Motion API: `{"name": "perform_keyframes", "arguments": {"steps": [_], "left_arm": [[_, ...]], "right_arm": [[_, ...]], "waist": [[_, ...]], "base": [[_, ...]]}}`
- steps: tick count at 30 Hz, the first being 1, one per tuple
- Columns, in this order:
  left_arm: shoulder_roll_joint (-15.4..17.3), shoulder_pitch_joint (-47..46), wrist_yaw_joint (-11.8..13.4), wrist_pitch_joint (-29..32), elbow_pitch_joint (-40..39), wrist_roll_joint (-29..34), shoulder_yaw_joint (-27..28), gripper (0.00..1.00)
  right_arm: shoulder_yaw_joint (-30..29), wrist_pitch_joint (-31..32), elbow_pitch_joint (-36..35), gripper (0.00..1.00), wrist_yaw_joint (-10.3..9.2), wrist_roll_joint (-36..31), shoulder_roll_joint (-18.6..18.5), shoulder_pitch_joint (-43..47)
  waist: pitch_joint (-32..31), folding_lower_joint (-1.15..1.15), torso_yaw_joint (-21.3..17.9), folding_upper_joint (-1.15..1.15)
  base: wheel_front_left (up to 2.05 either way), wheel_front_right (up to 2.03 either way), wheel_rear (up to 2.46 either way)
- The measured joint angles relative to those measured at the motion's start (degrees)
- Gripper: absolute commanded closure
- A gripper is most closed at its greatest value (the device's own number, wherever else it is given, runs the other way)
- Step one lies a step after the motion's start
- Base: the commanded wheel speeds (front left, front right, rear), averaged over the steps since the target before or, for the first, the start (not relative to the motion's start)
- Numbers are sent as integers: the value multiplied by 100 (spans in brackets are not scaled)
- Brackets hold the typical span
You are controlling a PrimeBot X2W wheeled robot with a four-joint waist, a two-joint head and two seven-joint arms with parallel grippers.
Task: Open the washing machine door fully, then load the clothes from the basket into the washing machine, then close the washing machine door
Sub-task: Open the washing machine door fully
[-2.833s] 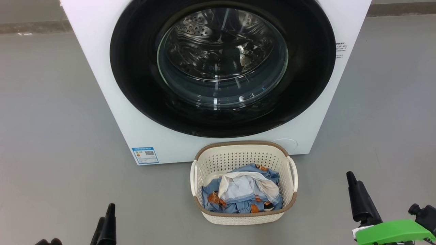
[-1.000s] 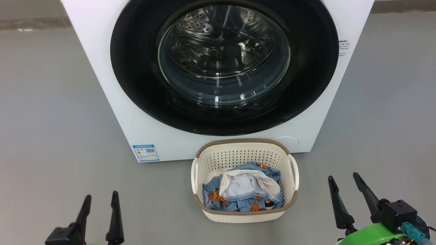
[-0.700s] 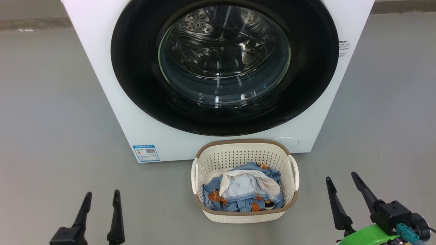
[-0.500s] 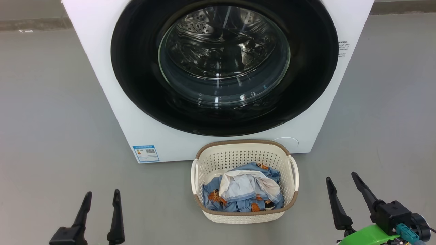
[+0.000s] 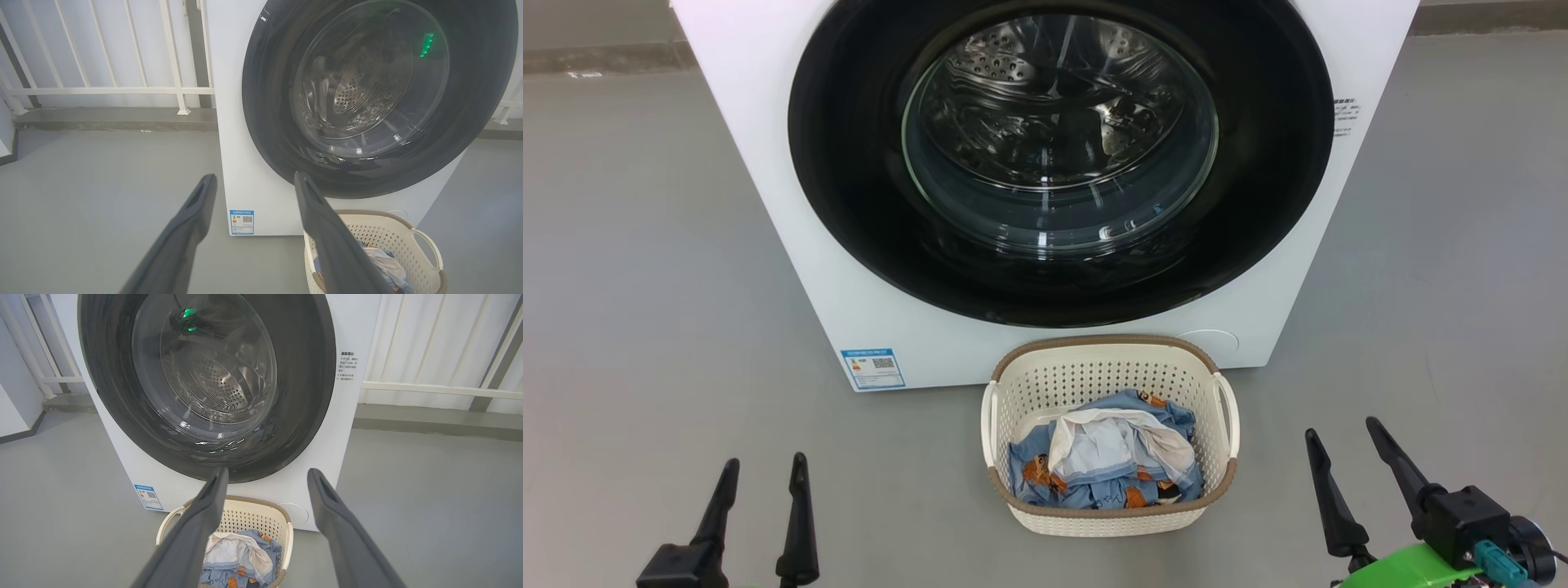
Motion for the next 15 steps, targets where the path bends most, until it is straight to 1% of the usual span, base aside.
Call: {"name": "perform_keyframes", "arguments": {"steps": [4, 7, 11, 15], "left_arm": [[0, 0, 0, 0, -42, 0, -3, 0], [2, 0, -20, 0, -104, -24, -2, 0], [9, 0, -73, 0, -155, -75, 0, 0], [16, 0, -87, 0, -193, -146, 25, 0]], "right_arm": [[0, 0, 1, 0, 0, 0, 1, 72], [1, 0, 2, 0, 1, 0, 3, 74], [1, 0, 1, 0, 1, -1, 11, 74], [1, 0, 1, 0, 1, -1, 14, 74]], "waist": [[3, 0, 5, 0], [5, 0, 6, 0], [10, 0, -2, 0], [17, 0, -21, 0]], "base": [[4, 28, -32], [40, 47, -88], [71, 71, -143], [103, 103, -205]]}}
